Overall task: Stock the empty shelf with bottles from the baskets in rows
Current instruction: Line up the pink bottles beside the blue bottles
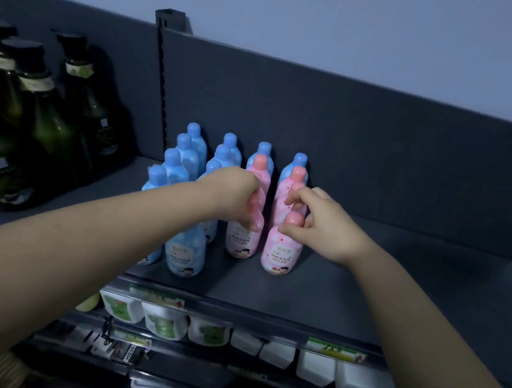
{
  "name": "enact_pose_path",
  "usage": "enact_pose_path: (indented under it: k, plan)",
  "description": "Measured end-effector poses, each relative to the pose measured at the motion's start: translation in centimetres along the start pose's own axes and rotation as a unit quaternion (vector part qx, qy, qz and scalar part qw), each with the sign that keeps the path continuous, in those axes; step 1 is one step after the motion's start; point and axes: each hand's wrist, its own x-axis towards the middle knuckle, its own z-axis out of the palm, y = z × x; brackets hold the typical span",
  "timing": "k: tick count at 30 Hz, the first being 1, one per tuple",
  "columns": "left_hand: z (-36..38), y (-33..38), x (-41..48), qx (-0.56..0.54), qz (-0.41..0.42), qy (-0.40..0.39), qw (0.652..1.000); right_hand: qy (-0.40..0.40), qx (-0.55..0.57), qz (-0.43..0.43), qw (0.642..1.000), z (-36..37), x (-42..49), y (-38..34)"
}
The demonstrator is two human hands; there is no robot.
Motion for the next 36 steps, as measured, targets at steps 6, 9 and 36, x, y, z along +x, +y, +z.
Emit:
enact_pose_path:
  k: [6,9,36]
  plan:
    - [-1.3,0.1,-0.2,0.037,0.006,-0.033,0.999,-0.018,-0.072,-0.011,0.997,-0.4,-0.1,0.6]
    - [-1.5,-0.9,-0.1,0.042,-0.024,-0.024,0.999,-0.011,-0.086,-0.023,0.996,-0.6,0.6,0.0]
    - [-0.6,-2.6,1.9,0.055,0.016,-0.003,0.998,0.011,-0.108,0.012,0.994,0.2,1.7,-0.5]
